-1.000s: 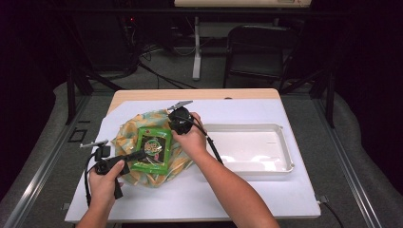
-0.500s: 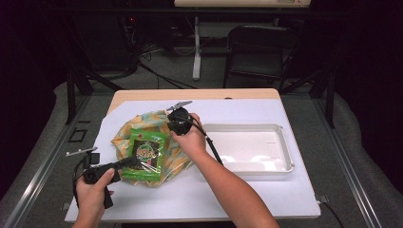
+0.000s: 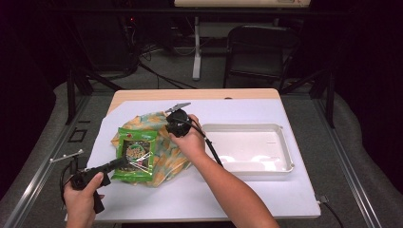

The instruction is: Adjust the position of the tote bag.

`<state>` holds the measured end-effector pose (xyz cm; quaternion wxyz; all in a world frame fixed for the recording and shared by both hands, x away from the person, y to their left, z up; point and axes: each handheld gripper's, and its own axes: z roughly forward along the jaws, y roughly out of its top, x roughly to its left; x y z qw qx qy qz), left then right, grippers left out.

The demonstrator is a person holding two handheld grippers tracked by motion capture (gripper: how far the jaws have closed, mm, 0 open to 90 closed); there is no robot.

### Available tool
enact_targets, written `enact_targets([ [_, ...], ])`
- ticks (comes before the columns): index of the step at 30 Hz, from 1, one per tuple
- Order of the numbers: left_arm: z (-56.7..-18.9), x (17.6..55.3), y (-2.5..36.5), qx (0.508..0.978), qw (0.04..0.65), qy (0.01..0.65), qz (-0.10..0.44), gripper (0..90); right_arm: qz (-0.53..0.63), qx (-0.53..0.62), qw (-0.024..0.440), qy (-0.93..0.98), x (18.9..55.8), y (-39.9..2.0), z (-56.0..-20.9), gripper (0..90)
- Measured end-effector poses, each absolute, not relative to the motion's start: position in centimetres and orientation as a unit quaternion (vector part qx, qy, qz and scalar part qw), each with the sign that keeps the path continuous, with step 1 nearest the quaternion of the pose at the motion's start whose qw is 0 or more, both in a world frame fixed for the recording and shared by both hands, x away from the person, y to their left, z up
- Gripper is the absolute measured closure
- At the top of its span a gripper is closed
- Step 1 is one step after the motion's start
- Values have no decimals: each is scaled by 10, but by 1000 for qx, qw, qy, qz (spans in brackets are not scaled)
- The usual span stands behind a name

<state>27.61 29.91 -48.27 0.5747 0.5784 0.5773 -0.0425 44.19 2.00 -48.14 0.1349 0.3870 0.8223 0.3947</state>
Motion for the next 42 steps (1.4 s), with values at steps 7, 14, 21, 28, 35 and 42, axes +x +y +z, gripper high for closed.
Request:
enact_targets([
  [7, -471, 275, 297, 582, 585, 564, -31, 721, 397, 379, 127, 826, 436, 19, -479, 782],
  [14, -460, 279, 290, 585, 591, 555, -16, 721, 404, 366, 111, 831, 425, 18, -470, 704],
  [21, -445, 284, 285, 589, 599, 543, 0, 721, 434, 348, 109, 824, 409, 3, -455, 625],
  [28, -431, 299, 273, 607, 593, 529, 8, 721, 456, 350, 119, 809, 398, -32, -444, 599],
  [35, -423, 320, 245, 631, 585, 509, 20, 721, 478, 358, 118, 793, 383, -67, -441, 592],
  [42, -423, 340, 212, 646, 590, 485, 9, 721, 502, 373, 130, 770, 372, -97, -440, 568],
])
